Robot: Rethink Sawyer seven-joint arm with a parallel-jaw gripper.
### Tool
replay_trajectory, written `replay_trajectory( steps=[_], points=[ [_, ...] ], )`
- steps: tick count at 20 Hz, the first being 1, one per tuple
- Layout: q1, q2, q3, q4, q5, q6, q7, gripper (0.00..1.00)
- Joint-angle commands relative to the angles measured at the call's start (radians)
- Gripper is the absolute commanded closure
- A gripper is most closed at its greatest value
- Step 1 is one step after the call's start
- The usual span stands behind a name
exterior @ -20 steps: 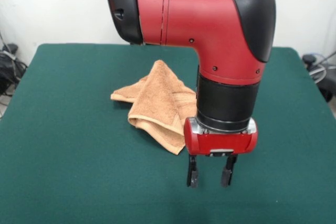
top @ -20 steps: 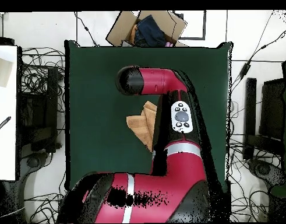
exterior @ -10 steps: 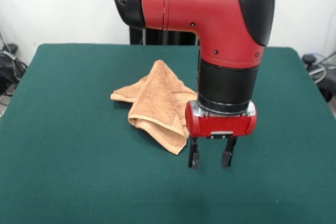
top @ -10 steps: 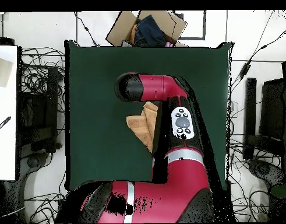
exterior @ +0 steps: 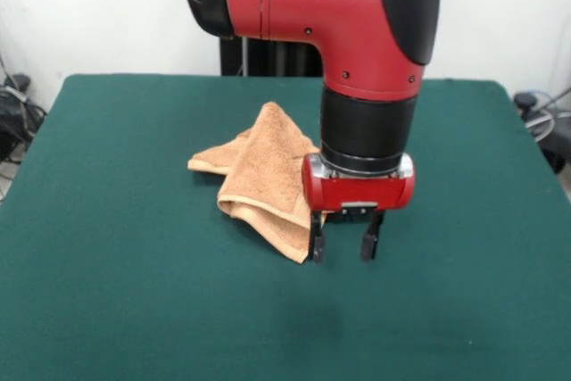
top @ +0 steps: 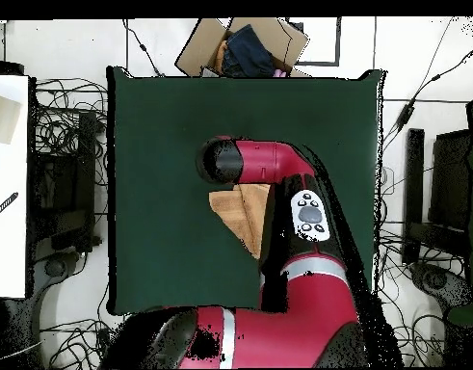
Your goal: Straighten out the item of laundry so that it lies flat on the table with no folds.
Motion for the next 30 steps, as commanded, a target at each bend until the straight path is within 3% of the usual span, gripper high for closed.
replay_trajectory(
  steps=[1, 30],
  points=[
    [-0.023, -0.005, 0.013, 0.156, -0.062, -0.069, 0.093, 0.0],
    [-0.047, -0.02, -0.02, 0.313, -0.135, -0.199, 0.106, 0.0]
  ],
)
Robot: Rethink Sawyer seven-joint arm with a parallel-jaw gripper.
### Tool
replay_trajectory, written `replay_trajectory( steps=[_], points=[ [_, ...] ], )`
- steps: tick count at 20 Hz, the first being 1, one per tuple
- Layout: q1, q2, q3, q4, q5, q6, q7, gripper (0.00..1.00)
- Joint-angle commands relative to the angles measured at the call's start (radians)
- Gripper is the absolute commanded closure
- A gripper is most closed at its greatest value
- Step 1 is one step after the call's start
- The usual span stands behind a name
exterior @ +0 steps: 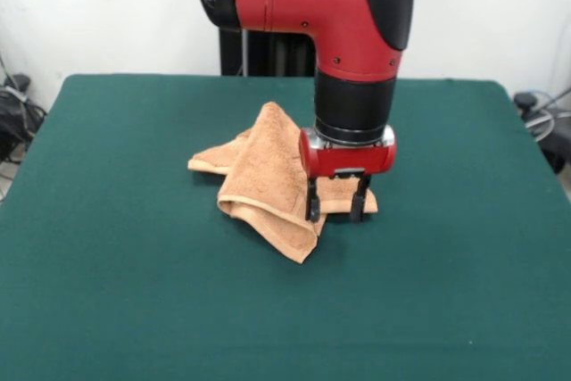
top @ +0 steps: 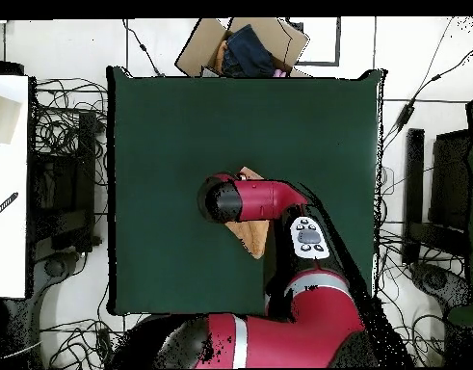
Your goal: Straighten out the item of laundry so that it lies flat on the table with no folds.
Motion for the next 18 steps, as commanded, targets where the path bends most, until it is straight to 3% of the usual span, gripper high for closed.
replay_trajectory(
  steps=[1, 13, 18],
  points=[
    [-0.022, 0.006, -0.021, 0.094, -0.065, -0.059, 0.107, 0.0],
    [-0.034, 0.026, -0.027, 0.095, -0.112, -0.083, 0.092, 0.0],
    [0.007, 0.024, -0.072, 0.096, -0.126, -0.128, 0.143, 0.0]
  ],
)
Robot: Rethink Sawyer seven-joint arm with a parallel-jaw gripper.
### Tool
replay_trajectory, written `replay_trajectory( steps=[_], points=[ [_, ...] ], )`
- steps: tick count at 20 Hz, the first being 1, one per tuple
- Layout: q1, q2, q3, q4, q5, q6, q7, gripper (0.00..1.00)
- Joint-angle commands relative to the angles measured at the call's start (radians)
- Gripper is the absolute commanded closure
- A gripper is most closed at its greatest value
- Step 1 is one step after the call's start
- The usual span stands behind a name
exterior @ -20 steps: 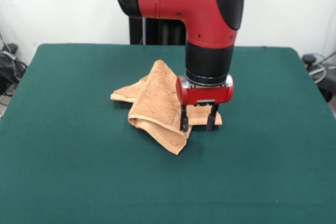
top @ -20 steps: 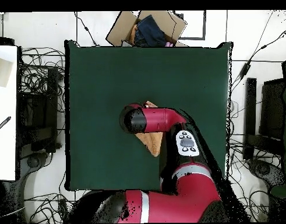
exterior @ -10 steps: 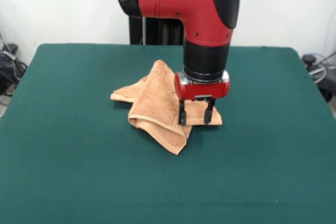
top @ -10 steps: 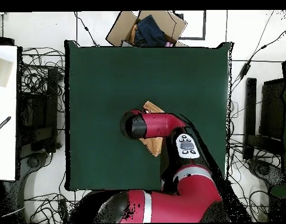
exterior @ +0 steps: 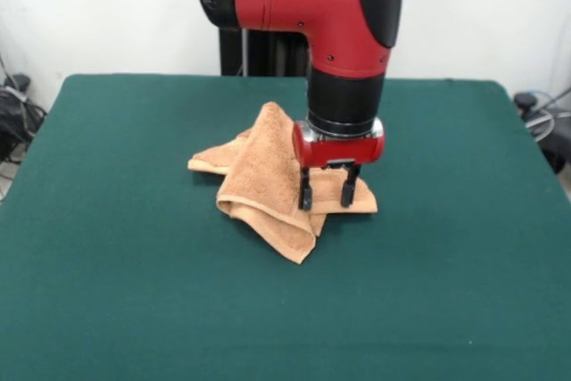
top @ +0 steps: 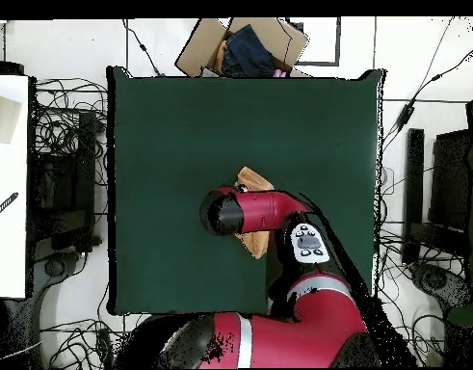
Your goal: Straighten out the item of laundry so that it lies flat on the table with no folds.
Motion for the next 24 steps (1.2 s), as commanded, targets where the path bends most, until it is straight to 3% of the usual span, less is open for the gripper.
replay_trajectory(
  steps=[1, 14, 24],
  points=[
    [0.025, 0.023, -0.074, 0.052, -0.06, -0.108, 0.155, 0.0],
    [0.072, 0.078, -0.141, 0.048, -0.031, -0.195, 0.171, 0.0],
    [0.17, 0.116, -0.26, 0.008, 0.016, -0.261, 0.206, 0.0]
  ],
)
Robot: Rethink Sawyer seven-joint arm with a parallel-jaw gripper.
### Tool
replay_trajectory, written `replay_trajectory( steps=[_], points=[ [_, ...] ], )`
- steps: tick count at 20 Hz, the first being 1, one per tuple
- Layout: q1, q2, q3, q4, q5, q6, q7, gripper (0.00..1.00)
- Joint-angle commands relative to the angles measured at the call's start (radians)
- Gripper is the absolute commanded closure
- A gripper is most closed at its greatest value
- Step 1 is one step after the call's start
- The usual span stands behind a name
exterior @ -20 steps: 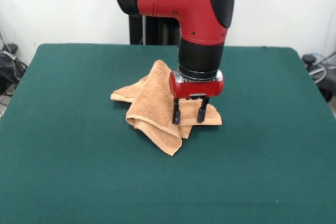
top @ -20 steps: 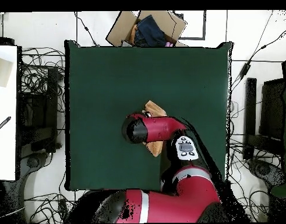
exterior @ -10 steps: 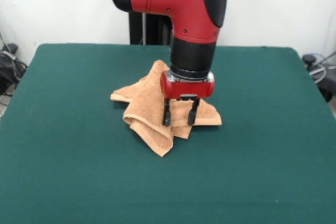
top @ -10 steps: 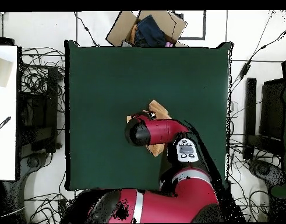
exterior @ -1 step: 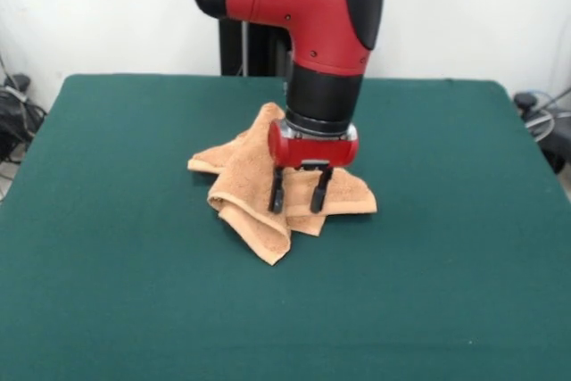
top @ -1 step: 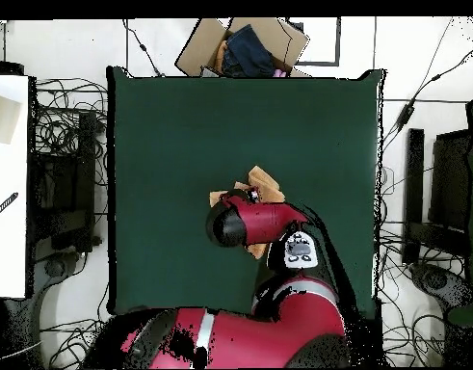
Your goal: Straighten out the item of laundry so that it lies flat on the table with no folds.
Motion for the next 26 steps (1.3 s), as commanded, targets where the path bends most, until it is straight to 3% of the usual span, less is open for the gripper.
replay_trajectory(
  steps=[1, 11, 18, 26],
  points=[
    [0.079, 0.071, -0.1, 0.005, 0.023, -0.074, 0.207, 0.0],
    [0.178, 0.124, -0.23, -0.037, 0.079, -0.142, 0.218, 0.0],
    [0.272, 0.185, -0.359, -0.058, 0.157, -0.243, 0.221, 0.0],
    [0.324, 0.23, -0.438, -0.063, 0.236, -0.317, 0.194, 0.0]
  ],
)
